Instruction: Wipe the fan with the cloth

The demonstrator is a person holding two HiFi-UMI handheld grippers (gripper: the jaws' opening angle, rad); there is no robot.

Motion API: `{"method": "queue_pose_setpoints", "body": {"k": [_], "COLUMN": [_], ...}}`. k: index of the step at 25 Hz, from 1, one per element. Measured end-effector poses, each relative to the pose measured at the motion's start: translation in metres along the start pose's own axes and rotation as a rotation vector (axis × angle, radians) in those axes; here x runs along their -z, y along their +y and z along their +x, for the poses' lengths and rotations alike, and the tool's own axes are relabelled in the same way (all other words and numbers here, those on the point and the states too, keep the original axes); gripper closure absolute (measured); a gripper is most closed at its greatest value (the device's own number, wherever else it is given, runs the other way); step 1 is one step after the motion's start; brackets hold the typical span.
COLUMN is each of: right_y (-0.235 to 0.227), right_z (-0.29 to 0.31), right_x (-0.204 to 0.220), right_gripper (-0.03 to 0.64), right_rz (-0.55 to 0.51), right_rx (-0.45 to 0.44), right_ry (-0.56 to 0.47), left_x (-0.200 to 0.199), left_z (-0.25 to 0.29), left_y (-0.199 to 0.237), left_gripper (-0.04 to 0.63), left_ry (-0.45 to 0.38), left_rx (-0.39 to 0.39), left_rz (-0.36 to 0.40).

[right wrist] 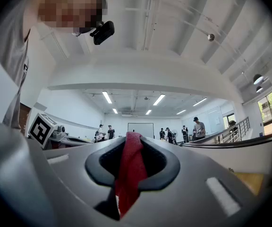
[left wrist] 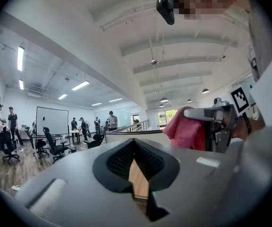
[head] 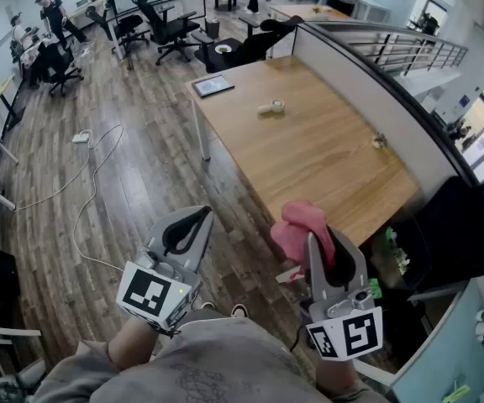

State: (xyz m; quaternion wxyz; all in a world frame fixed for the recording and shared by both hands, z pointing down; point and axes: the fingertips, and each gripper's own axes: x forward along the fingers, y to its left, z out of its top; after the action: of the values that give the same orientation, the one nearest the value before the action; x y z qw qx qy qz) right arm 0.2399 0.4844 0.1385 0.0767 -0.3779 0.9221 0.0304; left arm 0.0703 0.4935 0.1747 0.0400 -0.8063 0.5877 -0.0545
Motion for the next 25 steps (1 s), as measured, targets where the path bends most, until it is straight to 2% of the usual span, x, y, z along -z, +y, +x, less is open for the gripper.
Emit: {"method": "queue_pose_setpoints", "body": {"k": [3, 15, 21, 22, 24, 25], "right_y": [0.000, -0.008, -0.012, -0.011, -0.011, -0.012], "right_z": [-0.002, -0.006, -0.003, -0.002, 0.002, 0.004], "right_x": [0.000, 0.008, 0.013, 0.015, 0.018, 0.020], "right_gripper": [0.548, 0.548, 0.548, 0.548, 0.548, 0.548], "right_rz": [0.000, 0.012, 0.019, 0.019, 0.026, 0.031], "right_rx": [-0.006, -0.025, -0.055, -0.060, -0.067, -0.070], "right_ry": [0.002, 0.034, 0.048, 0.048, 0.053, 0.056], "left_x": [-0.001, 0.001, -0.001, 0.002, 0.008, 0.008], "left_z": [-0.001, 0.001, -0.002, -0.002, 0.001, 0.002], "left_y": [-0.002, -0.009, -0.003, -0.004, -0.005, -0.004], "left_gripper": [0.594, 0.594, 0.592, 0.567, 0.360, 0.347], "left_ry": [-0.023, -0.016, -0.006, 0.009, 0.032, 0.030], "left_rx": [0.005, -0.012, -0.069, -0.066, -0.052, -0.048], "left_rz": [0.011, 0.000, -0.020, -0.039, -0.063, -0.061]}}
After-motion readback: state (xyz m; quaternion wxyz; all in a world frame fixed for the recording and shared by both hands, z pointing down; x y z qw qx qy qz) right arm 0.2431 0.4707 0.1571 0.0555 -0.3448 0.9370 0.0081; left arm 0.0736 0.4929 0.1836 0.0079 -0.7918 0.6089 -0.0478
